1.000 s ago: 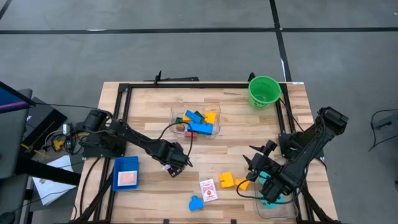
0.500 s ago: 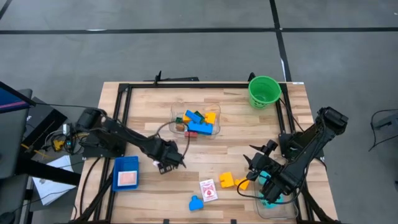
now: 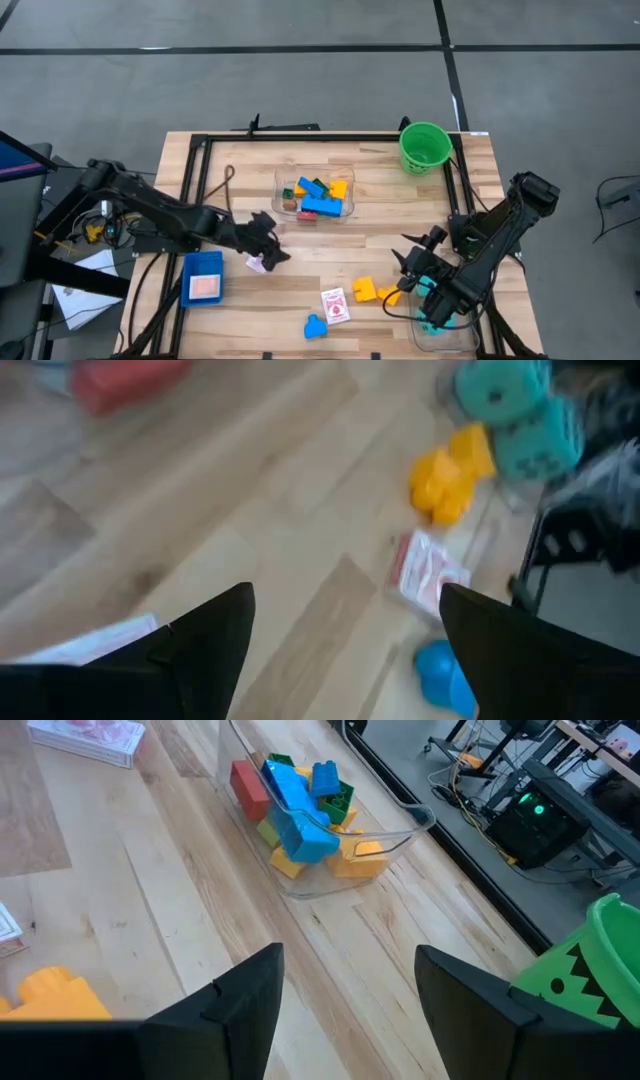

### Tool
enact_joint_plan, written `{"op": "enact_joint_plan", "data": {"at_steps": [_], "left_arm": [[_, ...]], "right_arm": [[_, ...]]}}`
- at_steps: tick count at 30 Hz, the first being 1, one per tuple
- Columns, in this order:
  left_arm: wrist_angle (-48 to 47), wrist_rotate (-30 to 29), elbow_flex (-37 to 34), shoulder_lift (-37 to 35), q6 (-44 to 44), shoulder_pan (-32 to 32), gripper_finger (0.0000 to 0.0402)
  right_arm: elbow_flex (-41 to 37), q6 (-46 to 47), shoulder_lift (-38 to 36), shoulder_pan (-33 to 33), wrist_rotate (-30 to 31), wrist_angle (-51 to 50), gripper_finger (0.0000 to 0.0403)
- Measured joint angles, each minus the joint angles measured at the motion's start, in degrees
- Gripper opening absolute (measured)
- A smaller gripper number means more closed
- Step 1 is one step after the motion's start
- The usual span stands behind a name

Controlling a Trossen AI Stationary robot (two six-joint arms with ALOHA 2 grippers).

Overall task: Pick & Place Toys
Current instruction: Put the pink playing card box into the blue bin

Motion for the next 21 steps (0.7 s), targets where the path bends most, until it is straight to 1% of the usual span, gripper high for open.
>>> {"op": "enact_joint_plan", "data": {"at_steps": [2,6,10,13,16,19,21], "left_arm": [[-2.41,-0.5,-1.04,-1.81,-3.25,0.1,0.0315],[-12.27,-0.45,-1.27,-2.11,-10.15,-0.96,0.0327],[-14.96,-0.39,-0.84,-2.16,-12.73,-1.54,0.0343],[-19.85,-0.36,2.04,-1.97,-12.9,-1.33,0.0349],[-27.2,1.1,5.9,0.25,-12.95,-1.05,0.0358],[-31.43,4.2,10.37,4.76,-11.2,-0.71,0.0373],[-35.69,4.82,13.12,8.32,-10.4,-0.71,0.0387]], "right_arm": [[0.0,0.02,-0.01,-0.04,0.02,0.0,0.0218],[0.0,0.02,-0.01,-0.38,0.02,0.0,0.0218],[0.0,0.02,0.01,-0.63,0.01,0.09,0.0218],[0.0,0.02,-0.01,-0.7,0.02,0.17,0.0218],[0.0,0.02,0.01,-0.71,0.02,0.15,0.0218],[0.0,0.02,-0.01,-0.74,0.02,0.12,0.0218],[0.0,0.02,0.0,-0.89,0.02,0.06,0.0218]]}}
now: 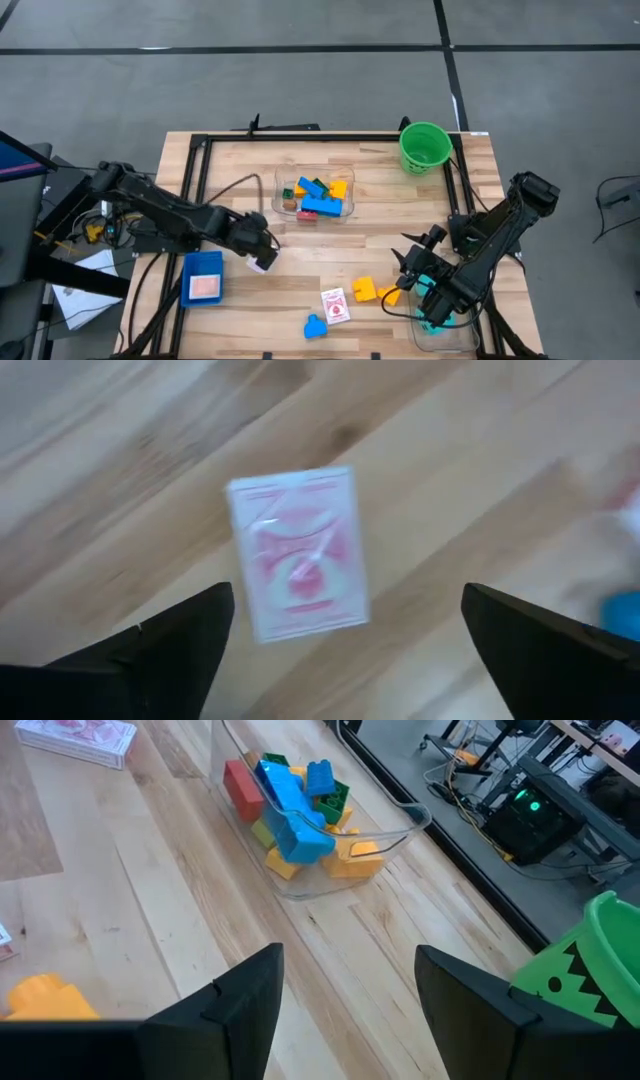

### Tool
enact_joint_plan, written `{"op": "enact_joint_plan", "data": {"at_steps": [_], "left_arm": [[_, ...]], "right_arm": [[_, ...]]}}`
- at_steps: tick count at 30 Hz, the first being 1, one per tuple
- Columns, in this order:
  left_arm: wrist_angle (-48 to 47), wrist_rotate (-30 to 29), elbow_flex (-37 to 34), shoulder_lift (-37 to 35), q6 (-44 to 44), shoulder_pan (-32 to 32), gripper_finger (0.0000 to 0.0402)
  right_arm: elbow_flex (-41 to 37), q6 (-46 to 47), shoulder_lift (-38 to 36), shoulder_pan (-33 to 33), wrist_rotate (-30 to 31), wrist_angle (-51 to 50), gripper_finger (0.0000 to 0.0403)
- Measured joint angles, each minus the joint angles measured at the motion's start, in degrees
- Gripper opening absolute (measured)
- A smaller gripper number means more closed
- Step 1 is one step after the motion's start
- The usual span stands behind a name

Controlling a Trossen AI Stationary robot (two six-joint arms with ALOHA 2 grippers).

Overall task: Pick & Place Toys
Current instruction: Put the pink playing card box into the blue bin

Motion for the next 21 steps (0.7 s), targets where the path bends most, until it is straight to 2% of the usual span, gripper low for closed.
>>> {"op": "enact_joint_plan", "data": {"at_steps": [4,10,21], "left_arm": [[-5.33,1.09,3.11,5.26,-0.34,0.8,0.0396],[-4.19,2.48,3.18,7.56,-1.89,1.01,0.0399],[-0.98,1.53,2.41,11.89,-2.21,0.74,0.04]], "right_arm": [[0.0,0.0,0.01,0.12,-0.16,0.12,0.0218],[0.0,0.0,0.0,1.16,-0.41,-0.02,0.0218],[0.0,0.0,0.0,1.58,-0.87,-0.08,0.0218]]}}
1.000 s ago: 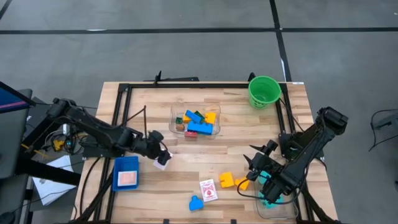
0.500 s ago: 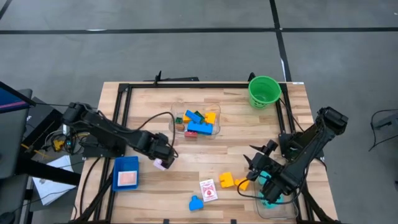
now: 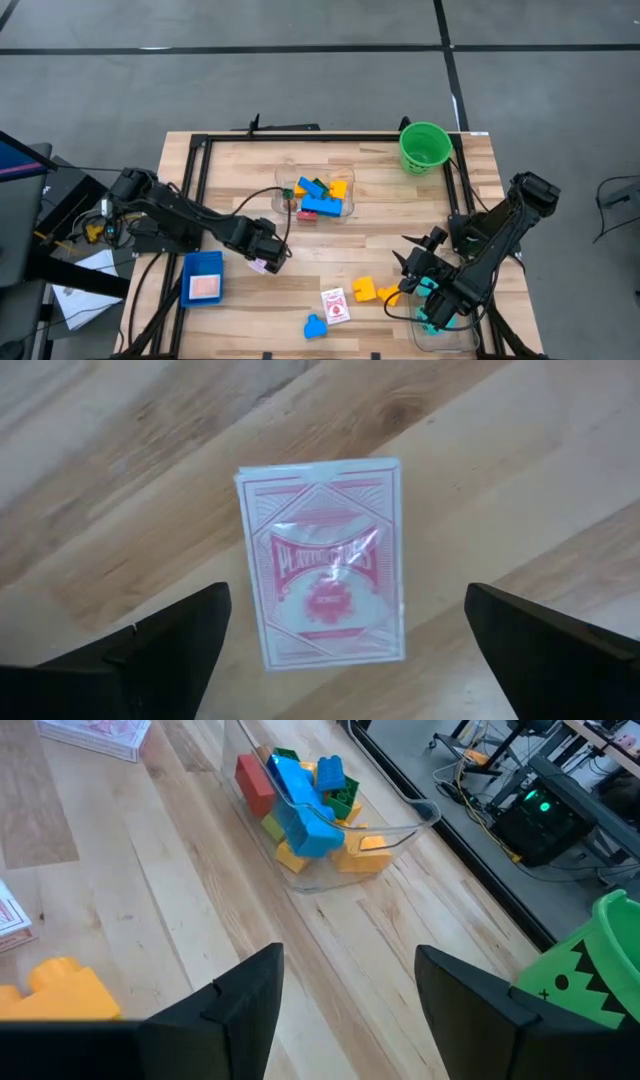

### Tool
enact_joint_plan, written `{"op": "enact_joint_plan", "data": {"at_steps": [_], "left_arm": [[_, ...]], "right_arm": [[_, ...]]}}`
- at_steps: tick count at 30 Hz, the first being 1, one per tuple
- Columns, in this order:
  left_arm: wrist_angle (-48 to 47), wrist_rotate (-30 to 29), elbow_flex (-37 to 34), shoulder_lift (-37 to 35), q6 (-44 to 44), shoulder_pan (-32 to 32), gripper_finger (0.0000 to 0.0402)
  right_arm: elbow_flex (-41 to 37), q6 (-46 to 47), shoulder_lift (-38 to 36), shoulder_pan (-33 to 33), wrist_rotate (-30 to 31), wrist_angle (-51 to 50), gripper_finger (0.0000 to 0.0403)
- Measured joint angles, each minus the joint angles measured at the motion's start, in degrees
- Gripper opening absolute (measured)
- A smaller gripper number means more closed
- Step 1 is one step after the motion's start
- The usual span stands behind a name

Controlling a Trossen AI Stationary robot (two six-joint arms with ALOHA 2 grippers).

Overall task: Pick & Place Toys
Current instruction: Put the pink playing card box into the blue bin

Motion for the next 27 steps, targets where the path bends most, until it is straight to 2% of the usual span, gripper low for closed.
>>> {"op": "enact_joint_plan", "data": {"at_steps": [14,21,27], "left_arm": [[0.8,0.83,-0.12,5.49,1.04,-1.2,0.04],[7.03,1.29,-4.24,5.49,0.69,-1.2,0.04],[8.48,1.21,-6.08,5.49,0.35,-1.2,0.04]], "right_arm": [[0.0,0.02,0.01,0.0,-0.46,-0.01,0.0218],[0.0,0.02,0.0,0.0,-0.66,0.0,0.0218],[0.0,0.02,0.0,0.0,-0.66,0.0,0.0218]]}}
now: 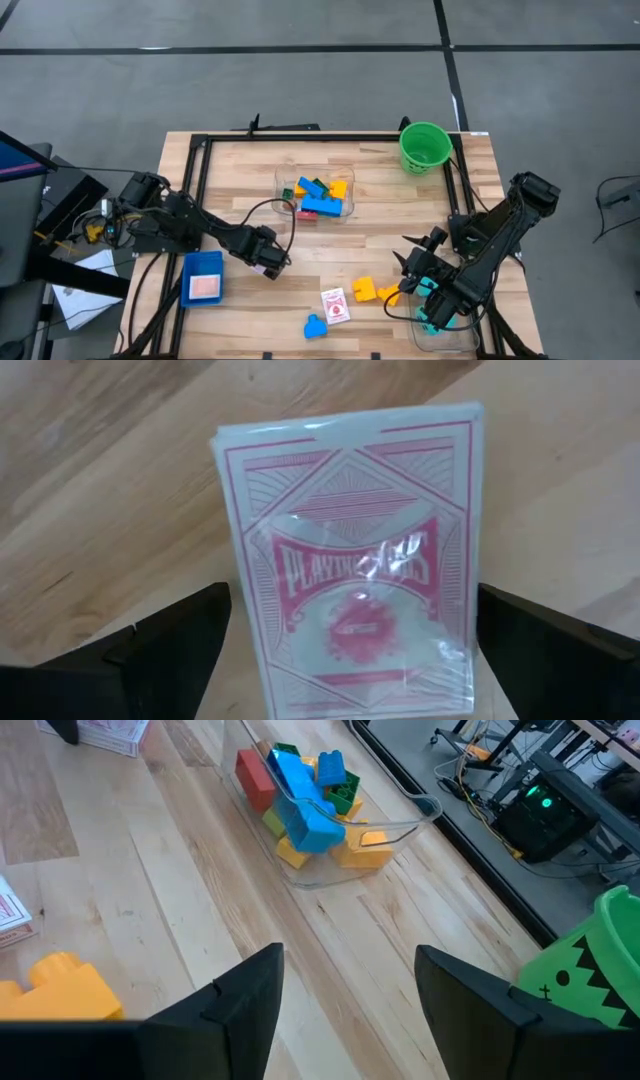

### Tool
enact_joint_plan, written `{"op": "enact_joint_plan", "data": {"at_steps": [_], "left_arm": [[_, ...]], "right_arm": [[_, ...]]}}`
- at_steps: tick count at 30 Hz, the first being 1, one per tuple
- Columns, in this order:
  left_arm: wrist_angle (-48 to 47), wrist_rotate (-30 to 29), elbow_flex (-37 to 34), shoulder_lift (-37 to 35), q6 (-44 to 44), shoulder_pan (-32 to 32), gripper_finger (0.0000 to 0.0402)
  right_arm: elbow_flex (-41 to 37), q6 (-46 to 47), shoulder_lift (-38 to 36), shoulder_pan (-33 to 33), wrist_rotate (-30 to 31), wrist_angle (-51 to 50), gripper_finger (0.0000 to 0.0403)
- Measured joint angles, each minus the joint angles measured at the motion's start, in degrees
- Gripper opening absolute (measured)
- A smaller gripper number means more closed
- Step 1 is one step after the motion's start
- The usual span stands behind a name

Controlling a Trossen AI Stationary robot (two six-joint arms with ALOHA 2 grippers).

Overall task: Pick & Place Toys
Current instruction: Put the pink playing card box into the blue bin

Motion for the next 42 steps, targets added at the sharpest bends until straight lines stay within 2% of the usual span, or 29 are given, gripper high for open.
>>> {"op": "enact_joint_plan", "data": {"at_steps": [7,14,21,28,34,42], "left_arm": [[1.15,-2.36,-0.02,0.0,1.42,0.02,0.0381],[1.05,-2.6,0.01,-0.04,1.9,0.04,0.0299],[1.11,-2.45,-0.02,-1.1,7.05,0.17,0.0298],[1.24,-1.66,-0.02,-9.8,17.69,0.13,0.0298],[-2.36,4.24,0.01,-19.97,28.08,-0.07,0.0298],[-17.8,11.0,0.01,-31.71,26.7,-1.42,0.0298]], "right_arm": [[-0.66,0.07,-0.01,-0.02,-0.01,0.27,0.0218],[-1.42,0.39,0.02,-0.17,-0.22,0.66,0.0218],[-1.42,0.42,0.02,-0.17,-0.22,0.66,0.0218],[-1.42,0.44,0.02,-0.23,-0.13,0.66,0.0218],[-1.42,0.22,0.02,-0.5,0.08,0.58,0.0218],[-1.42,0.15,0.01,-0.6,0.22,0.42,0.0218]]}}
